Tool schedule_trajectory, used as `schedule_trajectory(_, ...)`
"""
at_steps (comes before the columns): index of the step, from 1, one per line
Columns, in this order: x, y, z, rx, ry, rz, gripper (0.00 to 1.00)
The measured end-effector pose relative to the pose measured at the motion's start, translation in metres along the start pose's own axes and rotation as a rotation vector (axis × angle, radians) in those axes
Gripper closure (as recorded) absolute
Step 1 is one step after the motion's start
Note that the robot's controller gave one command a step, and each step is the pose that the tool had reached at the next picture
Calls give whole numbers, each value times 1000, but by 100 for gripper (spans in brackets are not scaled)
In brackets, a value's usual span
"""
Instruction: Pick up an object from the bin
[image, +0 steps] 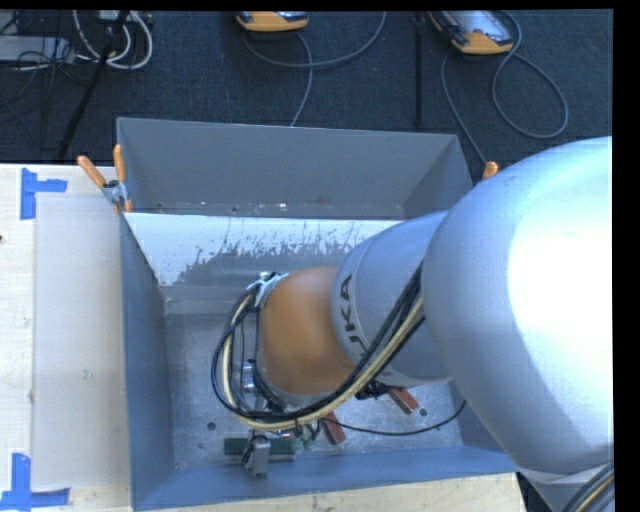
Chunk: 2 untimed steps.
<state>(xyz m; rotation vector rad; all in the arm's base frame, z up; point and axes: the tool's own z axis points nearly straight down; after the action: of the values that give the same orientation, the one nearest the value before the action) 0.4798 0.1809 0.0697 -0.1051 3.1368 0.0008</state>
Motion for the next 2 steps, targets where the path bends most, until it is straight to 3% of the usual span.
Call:
schedule_trajectory(1,0,0,-2,0,1,3,100)
schedule_trajectory(2,-25,-22,-155,-2,-6,-21,100)
